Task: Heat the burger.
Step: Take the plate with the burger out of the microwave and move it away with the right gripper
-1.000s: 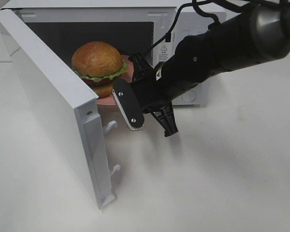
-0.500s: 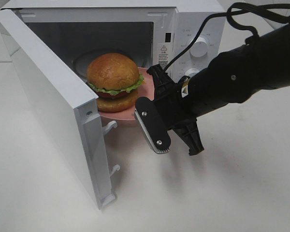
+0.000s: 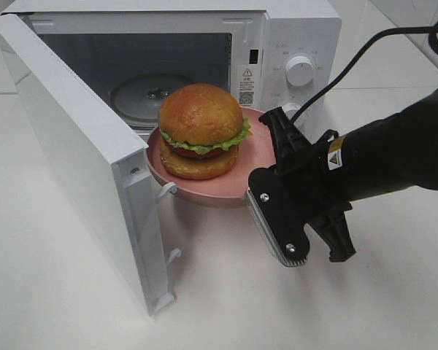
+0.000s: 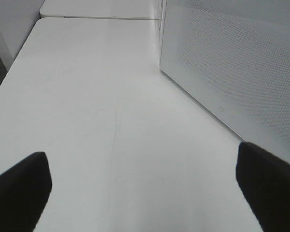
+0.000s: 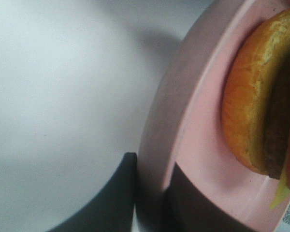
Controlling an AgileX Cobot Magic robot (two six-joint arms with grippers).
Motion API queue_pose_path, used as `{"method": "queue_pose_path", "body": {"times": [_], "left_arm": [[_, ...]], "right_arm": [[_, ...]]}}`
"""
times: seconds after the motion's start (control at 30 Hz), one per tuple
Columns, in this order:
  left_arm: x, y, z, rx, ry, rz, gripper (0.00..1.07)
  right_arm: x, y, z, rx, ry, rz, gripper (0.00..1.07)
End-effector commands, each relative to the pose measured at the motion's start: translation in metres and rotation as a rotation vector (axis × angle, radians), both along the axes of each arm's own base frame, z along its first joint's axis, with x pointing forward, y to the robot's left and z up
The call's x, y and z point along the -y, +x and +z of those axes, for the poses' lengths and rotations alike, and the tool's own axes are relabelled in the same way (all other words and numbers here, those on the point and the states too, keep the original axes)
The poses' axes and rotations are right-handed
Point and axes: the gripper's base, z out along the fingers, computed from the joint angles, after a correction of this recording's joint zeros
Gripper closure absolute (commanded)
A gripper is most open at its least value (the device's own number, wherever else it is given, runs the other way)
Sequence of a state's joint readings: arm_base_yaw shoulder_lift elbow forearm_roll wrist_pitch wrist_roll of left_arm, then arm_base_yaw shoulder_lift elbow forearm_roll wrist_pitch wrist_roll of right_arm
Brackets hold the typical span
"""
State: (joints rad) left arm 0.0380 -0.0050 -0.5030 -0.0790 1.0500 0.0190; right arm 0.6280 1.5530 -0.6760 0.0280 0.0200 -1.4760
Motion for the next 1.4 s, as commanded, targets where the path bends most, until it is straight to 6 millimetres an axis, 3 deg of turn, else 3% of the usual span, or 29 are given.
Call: {"method": "queue_pose_path", "body": {"times": [0.03, 0.57, 0.77, 1.4], "left_arm": [[0.000, -0.002, 0.000, 0.028, 0.005, 0.005, 0.11], [0.000, -0.002, 0.000, 0.028, 0.005, 0.005, 0.11], [0.000, -0.002, 0.000, 0.028, 0.005, 0.005, 0.11], [0.000, -0.002, 0.000, 0.028, 0.005, 0.005, 0.11]], "right_arm": [[0.007, -0.007, 0.016, 0.093, 0.057, -0.002, 1.07], [0.042, -0.053, 0.034, 0.075, 0.073, -0.050, 1.07], [0.050, -0.062, 0.039, 0.067, 0.051, -0.052, 1.07], [0.102, -0.105, 0.078, 0.084, 0.015, -0.312, 1.07]]}}
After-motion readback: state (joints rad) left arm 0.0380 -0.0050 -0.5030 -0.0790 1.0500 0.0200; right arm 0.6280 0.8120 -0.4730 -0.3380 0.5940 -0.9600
